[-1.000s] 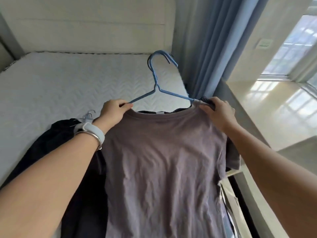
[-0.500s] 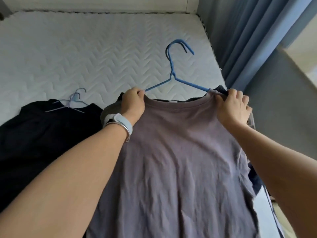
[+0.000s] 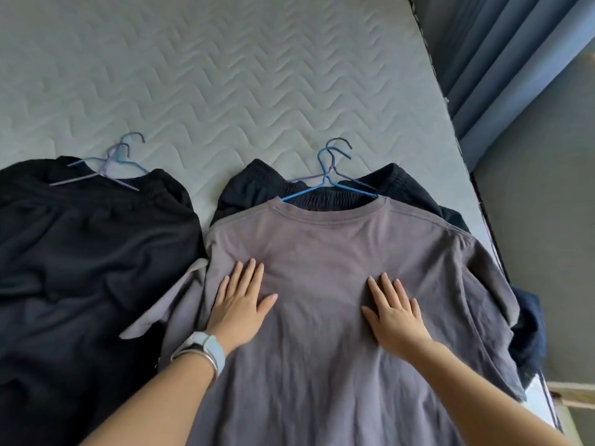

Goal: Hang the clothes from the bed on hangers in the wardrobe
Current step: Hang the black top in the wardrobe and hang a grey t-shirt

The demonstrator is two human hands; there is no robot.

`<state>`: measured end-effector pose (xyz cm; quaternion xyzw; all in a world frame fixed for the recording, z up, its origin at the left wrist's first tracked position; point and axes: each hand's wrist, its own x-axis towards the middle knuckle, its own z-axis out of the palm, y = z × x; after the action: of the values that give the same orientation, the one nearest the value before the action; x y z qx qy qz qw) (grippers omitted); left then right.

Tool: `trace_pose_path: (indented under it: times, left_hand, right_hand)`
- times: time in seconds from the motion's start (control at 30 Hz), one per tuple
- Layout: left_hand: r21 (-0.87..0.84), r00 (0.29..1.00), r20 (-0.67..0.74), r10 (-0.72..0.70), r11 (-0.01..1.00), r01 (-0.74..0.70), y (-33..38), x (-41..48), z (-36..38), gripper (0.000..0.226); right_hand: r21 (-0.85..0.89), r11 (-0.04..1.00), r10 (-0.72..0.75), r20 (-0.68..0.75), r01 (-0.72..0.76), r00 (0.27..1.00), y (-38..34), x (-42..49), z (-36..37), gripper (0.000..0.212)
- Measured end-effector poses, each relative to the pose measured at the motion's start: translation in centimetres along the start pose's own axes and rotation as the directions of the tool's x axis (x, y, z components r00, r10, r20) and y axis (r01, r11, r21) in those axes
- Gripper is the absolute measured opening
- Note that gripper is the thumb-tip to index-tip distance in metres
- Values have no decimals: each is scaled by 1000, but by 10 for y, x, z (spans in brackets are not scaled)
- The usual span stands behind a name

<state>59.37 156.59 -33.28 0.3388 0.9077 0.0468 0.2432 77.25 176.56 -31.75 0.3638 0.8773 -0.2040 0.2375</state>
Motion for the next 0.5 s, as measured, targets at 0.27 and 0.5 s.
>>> trace_pose_path:
  times: [0.27,0.5]
  left_hand:
    - [34,988,-138,63,998,-59,1,2,-18,88]
    - [-196,974,-100,-204,964,182,-23,69,-93,55]
  right_hand:
    - [-21,999,37,-12,-37,999,-10,1,0,57]
    - [7,997,72,-91,-72,993,-18,-12,12,53]
